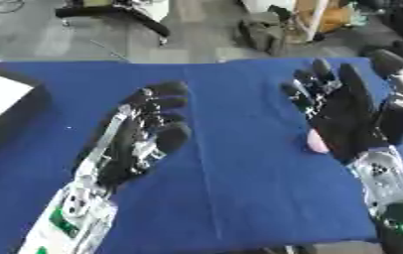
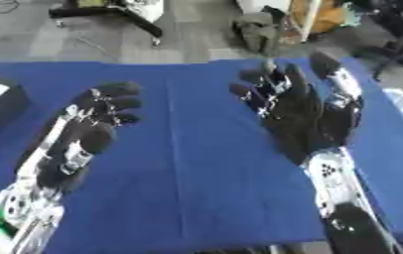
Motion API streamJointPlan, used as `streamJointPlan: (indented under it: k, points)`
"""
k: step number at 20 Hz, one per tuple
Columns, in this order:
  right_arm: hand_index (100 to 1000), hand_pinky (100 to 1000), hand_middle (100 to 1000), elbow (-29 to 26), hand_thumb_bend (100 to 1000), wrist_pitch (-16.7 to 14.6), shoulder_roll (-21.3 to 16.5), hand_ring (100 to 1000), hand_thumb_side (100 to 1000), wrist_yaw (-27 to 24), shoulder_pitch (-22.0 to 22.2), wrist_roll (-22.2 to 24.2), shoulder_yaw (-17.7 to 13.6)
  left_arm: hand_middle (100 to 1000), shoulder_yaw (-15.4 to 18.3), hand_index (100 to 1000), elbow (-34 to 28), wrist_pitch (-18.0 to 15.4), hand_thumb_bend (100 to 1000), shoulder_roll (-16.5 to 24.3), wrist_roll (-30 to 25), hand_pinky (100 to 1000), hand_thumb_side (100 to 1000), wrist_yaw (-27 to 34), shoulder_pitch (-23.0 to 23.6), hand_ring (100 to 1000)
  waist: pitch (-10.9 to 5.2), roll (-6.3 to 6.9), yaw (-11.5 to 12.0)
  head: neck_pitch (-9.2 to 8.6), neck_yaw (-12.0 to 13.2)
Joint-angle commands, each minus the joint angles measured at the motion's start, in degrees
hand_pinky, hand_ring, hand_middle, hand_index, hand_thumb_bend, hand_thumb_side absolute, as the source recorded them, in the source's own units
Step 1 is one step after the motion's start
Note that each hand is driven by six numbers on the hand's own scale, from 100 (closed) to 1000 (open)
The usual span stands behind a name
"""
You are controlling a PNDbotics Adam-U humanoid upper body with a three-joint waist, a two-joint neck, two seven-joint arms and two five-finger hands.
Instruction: Pick up the objects with one hand, pass them to the other hand, and then place them into the box on the other side of the table.
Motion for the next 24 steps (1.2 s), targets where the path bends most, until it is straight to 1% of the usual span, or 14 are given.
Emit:
streamJointPlan:
  k: [1, 3, 5, 7, 8, 9, 10, 12, 13, 14, 16, 19, 22, 24]
  points:
    - [360, 760, 571, -1.2, 100, 0.2, -1.1, 718, 511, -0.9, -0.3, -0.3, -0.6, 775, 0.2, 801, -1.4, 0.0, 845, 0.4, 0.0, 789, 587, -0.1, -0.8, 807, -0.25, 0.02, 0.0, -0.08, 0.0]
    - [364, 761, 573, -1.2, 100, 0.1, -1.2, 720, 510, -0.8, -0.3, -0.5, -0.9, 775, 0.2, 801, -1.4, 0.0, 845, 0.4, 0.1, 788, 587, -0.1, -0.8, 807, -0.25, 0.02, 0.0, -0.08, 0.0]
    - [360, 762, 576, -1.2, 100, -0.7, -2.0, 726, 476, 0.4, -0.3, -0.9, -1.8, 775, 0.2, 801, -1.4, 0.0, 846, 0.4, 0.1, 787, 586, -0.1, -0.8, 806, -0.28, 0.00, 0.0, -0.08, 0.0]
    - [360, 763, 579, -1.0, 100, -2.6, -4.3, 730, 470, 2.5, -0.3, -2.7, -3.7, 775, 0.3, 801, -1.3, 0.0, 846, 0.3, 0.2, 787, 586, -0.1, -0.7, 806, -0.36, 0.01, 0.1, -0.08, -0.1]
    - [358, 766, 585, -0.7, 100, -4.1, -5.7, 737, 470, 4.7, -0.5, -4.5, -5.0, 775, 0.3, 801, -1.3, 0.0, 846, 0.3, 0.2, 786, 586, -0.1, -0.7, 806, -0.41, 0.03, 0.1, -0.08, -0.2]
    - [356, 768, 588, -0.2, 100, -6.1, -7.2, 741, 470, 8.5, -0.9, -6.7, -6.6, 775, 0.3, 801, -1.3, 0.0, 847, 0.2, 0.3, 786, 585, -0.1, -0.7, 806, -0.46, 0.04, 0.1, -0.08, -0.4]
    - [362, 769, 596, 0.3, 100, -8.5, -8.8, 747, 470, 14.3, -1.5, -9.4, -8.5, 775, 0.4, 801, -1.2, 0.0, 846, 0.2, 0.3, 786, 585, -0.1, -0.7, 806, -0.50, 0.02, 0.1, -0.08, -0.6]
    - [360, 767, 595, 1.0, 100, -13.3, -11.4, 746, 470, 29.9, -2.9, -15.8, -11.8, 776, 0.4, 801, -1.2, 0.0, 847, 0.2, 0.4, 785, 585, -0.1, -0.8, 806, -0.49, 0.01, 0.1, -0.08, -1.0]
    - [361, 766, 594, 1.4, 100, -14.8, -12.3, 745, 470, 37.9, -3.7, -19.6, -12.5, 776, 0.3, 801, -1.1, 0.0, 847, 0.2, 0.4, 785, 585, -0.1, -0.8, 806, -0.44, 0.01, 0.3, -0.08, -1.2]
    - [361, 765, 594, 1.8, 100, -15.6, -12.8, 745, 470, 44.4, -4.3, -23.3, -12.4, 776, 0.3, 801, -1.1, 0.0, 847, 0.2, 0.4, 785, 585, -0.1, -0.9, 806, -0.38, 0.00, 0.4, -0.08, -1.4]
    - [366, 762, 591, 2.6, 100, -16.4, -13.6, 740, 470, 54.3, -5.5, -29.5, -12.1, 776, 0.2, 801, -1.1, 0.0, 847, 0.2, 0.3, 784, 585, -0.1, -1.0, 806, -0.25, -0.03, 0.8, -0.08, -1.6]
    - [371, 761, 593, 3.0, 100, -16.7, -14.0, 739, 470, 63.0, -6.1, -34.5, -11.1, 776, 0.3, 801, -1.2, 0.0, 848, 0.2, 0.3, 783, 584, -0.1, -1.2, 806, -0.13, -0.06, 1.1, -0.08, -1.6]
    - [377, 761, 595, 3.4, 100, -16.9, -14.0, 739, 470, 67.0, -6.0, -35.9, -10.3, 777, 0.2, 801, -1.2, 0.0, 848, 0.2, 0.3, 783, 584, -0.1, -1.1, 806, -0.13, -0.06, 1.3, -0.08, -1.7]
    - [414, 762, 607, 3.8, 100, -17.1, -14.3, 745, 470, 68.9, -5.5, -35.5, -9.8, 777, 0.3, 801, -1.1, 0.0, 849, 0.1, 0.4, 782, 584, -0.1, -1.1, 805, -0.15, -0.03, 1.3, -0.08, -1.7]
